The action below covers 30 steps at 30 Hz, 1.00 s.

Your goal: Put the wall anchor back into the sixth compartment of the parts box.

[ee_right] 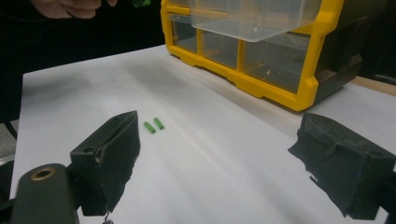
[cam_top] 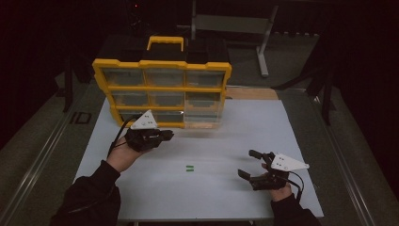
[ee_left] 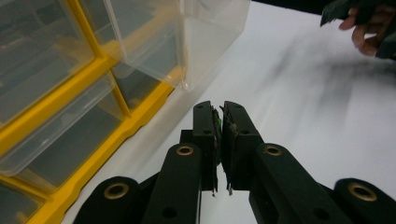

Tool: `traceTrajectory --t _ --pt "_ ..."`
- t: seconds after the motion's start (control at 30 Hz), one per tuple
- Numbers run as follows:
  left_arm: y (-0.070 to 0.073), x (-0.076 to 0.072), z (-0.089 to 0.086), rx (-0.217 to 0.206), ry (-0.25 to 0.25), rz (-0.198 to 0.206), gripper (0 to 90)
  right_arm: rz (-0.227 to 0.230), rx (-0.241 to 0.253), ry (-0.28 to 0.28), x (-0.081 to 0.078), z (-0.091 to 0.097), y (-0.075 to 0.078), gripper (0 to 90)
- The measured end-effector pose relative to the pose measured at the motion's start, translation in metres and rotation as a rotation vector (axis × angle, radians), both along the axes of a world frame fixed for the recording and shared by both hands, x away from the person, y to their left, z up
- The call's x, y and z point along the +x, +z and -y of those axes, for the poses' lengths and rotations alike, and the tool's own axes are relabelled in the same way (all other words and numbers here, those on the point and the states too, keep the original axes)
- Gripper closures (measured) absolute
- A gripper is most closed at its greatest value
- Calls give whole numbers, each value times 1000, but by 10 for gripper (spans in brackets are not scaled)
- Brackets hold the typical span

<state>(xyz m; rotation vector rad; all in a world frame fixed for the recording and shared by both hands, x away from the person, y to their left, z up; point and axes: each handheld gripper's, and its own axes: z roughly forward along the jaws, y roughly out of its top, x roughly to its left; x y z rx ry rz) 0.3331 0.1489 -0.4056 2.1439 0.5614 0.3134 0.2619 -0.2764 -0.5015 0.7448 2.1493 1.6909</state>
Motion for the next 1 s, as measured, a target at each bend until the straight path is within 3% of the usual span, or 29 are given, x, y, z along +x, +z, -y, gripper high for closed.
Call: traceTrajectory --t 0.3,0.8,1.0 --pt "23 3 4 10 15 18 843 0 1 0 0 0 0 137" --pt "73 17 13 -23 34 41 842 -1 -1 1 0 -1 -1 137" --pt "84 23 21 -40 44 36 842 0 -1 0 0 0 0 137"
